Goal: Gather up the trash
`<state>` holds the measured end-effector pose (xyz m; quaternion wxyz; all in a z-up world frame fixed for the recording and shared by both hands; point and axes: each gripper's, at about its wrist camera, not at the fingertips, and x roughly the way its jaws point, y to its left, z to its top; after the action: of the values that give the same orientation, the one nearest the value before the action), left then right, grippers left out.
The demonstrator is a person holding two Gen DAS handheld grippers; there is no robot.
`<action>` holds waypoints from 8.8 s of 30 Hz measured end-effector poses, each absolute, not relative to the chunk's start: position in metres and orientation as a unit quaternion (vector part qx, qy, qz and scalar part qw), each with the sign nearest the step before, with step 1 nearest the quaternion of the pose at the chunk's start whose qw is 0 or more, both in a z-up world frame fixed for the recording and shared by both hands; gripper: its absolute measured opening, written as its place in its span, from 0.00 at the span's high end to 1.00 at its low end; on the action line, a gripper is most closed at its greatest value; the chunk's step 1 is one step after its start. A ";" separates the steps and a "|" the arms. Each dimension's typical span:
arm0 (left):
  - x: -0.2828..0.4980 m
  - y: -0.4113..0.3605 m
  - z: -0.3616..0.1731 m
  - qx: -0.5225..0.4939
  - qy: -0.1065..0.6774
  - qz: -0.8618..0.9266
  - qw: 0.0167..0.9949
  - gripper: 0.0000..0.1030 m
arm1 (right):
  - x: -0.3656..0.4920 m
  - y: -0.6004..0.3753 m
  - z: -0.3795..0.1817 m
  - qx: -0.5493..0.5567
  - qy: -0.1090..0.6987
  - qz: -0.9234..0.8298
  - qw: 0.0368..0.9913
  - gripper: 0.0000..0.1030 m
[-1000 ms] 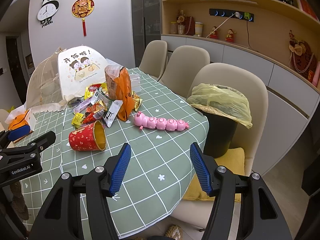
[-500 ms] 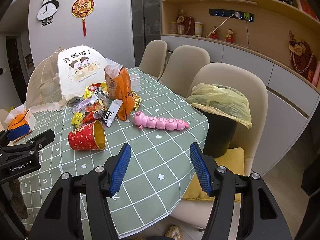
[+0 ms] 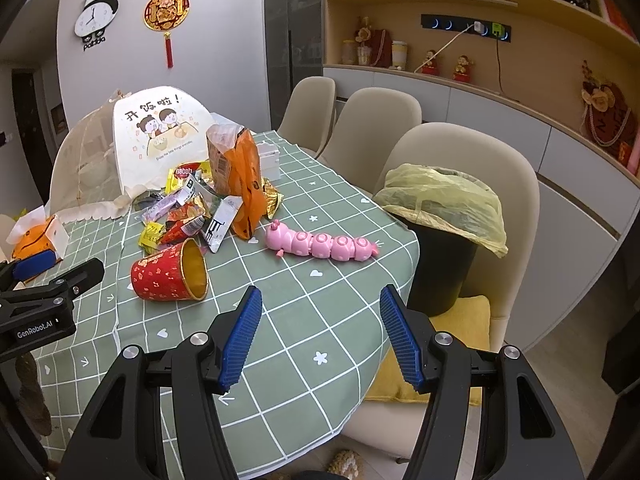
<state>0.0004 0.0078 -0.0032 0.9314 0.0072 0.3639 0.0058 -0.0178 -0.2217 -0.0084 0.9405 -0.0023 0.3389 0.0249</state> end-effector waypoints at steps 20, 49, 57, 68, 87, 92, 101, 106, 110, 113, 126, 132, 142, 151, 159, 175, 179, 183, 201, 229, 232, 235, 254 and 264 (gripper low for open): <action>0.040 0.054 -0.030 -0.054 0.420 0.022 0.906 0.09 | 0.139 -0.174 -0.003 -0.044 0.350 0.183 0.918 0.43; 0.074 -0.027 -0.028 -0.090 0.429 0.147 0.887 0.25 | 0.208 -0.245 0.043 0.010 0.358 0.334 0.872 0.82; 0.081 -0.050 -0.042 -0.032 0.444 0.131 0.886 0.28 | 0.180 -0.281 0.037 0.038 0.366 0.302 0.879 0.82; 0.075 0.038 -0.032 -0.144 0.448 0.107 0.876 0.29 | 0.151 -0.320 0.039 0.042 0.345 0.260 0.901 0.82; 0.102 -0.021 -0.048 0.037 0.471 0.162 0.866 0.71 | 0.188 -0.313 0.030 0.028 0.332 0.244 0.911 0.82; 0.095 0.000 -0.029 0.013 0.457 0.163 0.874 0.92 | 0.190 -0.321 0.030 0.033 0.329 0.239 0.913 0.82; 0.098 -0.005 0.013 -0.006 0.405 0.134 0.905 0.97 | 0.187 -0.334 0.035 0.031 0.319 0.236 0.917 0.82; 0.082 -0.009 0.002 -0.046 0.409 0.110 0.905 0.57 | 0.189 -0.337 0.030 0.035 0.326 0.240 0.914 0.82; 0.069 -0.025 -0.017 -0.018 0.410 0.156 0.898 0.55 | 0.185 -0.332 0.022 0.027 0.333 0.247 0.910 0.82; 0.063 -0.037 -0.034 0.013 0.423 0.171 0.890 0.52 | 0.182 -0.329 0.016 0.020 0.340 0.252 0.906 0.82; 0.064 0.004 -0.050 -0.052 0.433 0.208 0.876 0.47 | 0.178 -0.317 0.008 -0.003 0.349 0.267 0.899 0.82; 0.084 0.004 -0.055 -0.053 0.431 0.231 0.871 0.45 | 0.179 -0.314 0.007 -0.004 0.349 0.274 0.896 0.82; 0.098 -0.012 -0.037 0.113 0.418 0.251 0.866 0.88 | 0.178 -0.327 0.016 -0.004 0.334 0.261 0.906 0.82; 0.069 0.063 -0.023 -0.005 0.417 0.286 0.863 0.64 | 0.183 -0.326 0.016 0.004 0.334 0.268 0.904 0.82; 0.055 0.074 -0.029 -0.098 0.424 0.272 0.858 0.96 | 0.178 -0.320 0.016 -0.016 0.331 0.277 0.902 0.82; 0.173 -0.090 0.097 -0.038 0.297 0.022 0.954 0.96 | 0.208 -0.407 0.076 0.001 0.265 0.202 0.943 0.82; 0.223 -0.147 0.103 -0.049 0.295 -0.069 0.952 0.96 | 0.219 -0.444 0.090 -0.011 0.251 0.151 0.956 0.82; 0.269 -0.215 0.085 -0.043 0.314 -0.153 0.936 0.96 | 0.228 -0.479 0.091 -0.017 0.255 0.099 0.962 0.82; 0.327 -0.356 -0.080 0.018 0.539 -0.284 0.792 0.87 | 0.264 -0.543 0.041 0.040 0.315 0.033 0.948 0.82; 0.268 -0.146 -0.020 -0.078 0.424 -0.045 0.901 0.48 | 0.310 -0.456 -0.080 0.058 0.461 0.091 0.881 0.81; 0.250 -0.121 -0.024 -0.086 0.423 -0.022 0.902 0.48 | 0.303 -0.454 -0.070 0.043 0.449 0.082 0.889 0.63; 0.230 -0.095 -0.025 -0.091 0.421 0.000 0.902 0.47 | 0.294 -0.457 -0.055 0.032 0.432 0.053 0.900 0.56; 0.117 0.052 -0.044 -0.126 0.402 0.187 0.888 0.44 | 0.213 -0.331 0.003 -0.008 0.348 0.227 0.910 0.50; 0.124 0.065 -0.068 -0.171 0.424 0.158 0.875 0.44 | 0.214 -0.277 -0.027 -0.045 0.377 0.240 0.894 0.50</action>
<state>0.1245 0.0646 -0.0681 0.8753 -0.1713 0.4236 0.1582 0.2138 -0.2768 -0.0269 0.8937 -0.0448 0.3765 0.2399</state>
